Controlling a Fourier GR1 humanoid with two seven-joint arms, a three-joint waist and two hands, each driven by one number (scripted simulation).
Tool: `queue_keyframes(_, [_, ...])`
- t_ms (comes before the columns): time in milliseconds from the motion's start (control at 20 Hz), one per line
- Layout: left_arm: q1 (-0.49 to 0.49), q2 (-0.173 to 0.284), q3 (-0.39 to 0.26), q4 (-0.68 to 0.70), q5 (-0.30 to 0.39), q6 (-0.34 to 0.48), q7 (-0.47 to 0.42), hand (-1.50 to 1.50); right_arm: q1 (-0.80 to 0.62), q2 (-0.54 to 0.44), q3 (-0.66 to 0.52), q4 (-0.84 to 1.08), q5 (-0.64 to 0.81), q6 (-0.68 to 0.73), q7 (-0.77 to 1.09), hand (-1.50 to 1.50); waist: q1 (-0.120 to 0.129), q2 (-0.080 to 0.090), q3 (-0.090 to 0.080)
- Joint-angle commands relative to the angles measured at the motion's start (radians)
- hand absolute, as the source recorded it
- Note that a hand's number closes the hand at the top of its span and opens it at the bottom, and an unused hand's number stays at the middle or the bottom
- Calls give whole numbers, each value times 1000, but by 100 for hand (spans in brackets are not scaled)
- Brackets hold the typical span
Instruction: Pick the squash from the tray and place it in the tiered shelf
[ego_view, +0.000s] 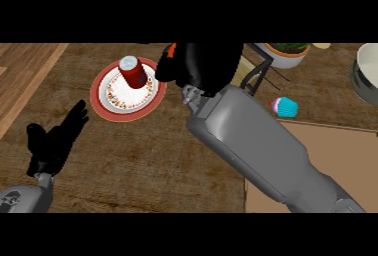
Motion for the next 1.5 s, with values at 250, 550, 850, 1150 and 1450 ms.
queue_keyframes(250, [-10,8,23,13,7,6,17,0,-256,16,-80,117,69,-19,247,150,-36,-10,-1])
queue_keyframes(550, [7,1,19,15,-8,18,4,0,-375,16,-127,281,106,92,247,150,-40,-9,-2])
queue_keyframes(850, [22,16,36,24,3,-6,-15,0,-484,16,-196,418,113,101,247,150,-44,1,-1])
queue_keyframes(1150, [51,2,38,15,-1,2,-38,0,-543,16,-252,555,143,117,247,150,-61,4,0])
queue_keyframes(1450, [36,5,55,19,-1,6,-35,0,-532,16,-235,642,164,63,247,150,-76,8,2])
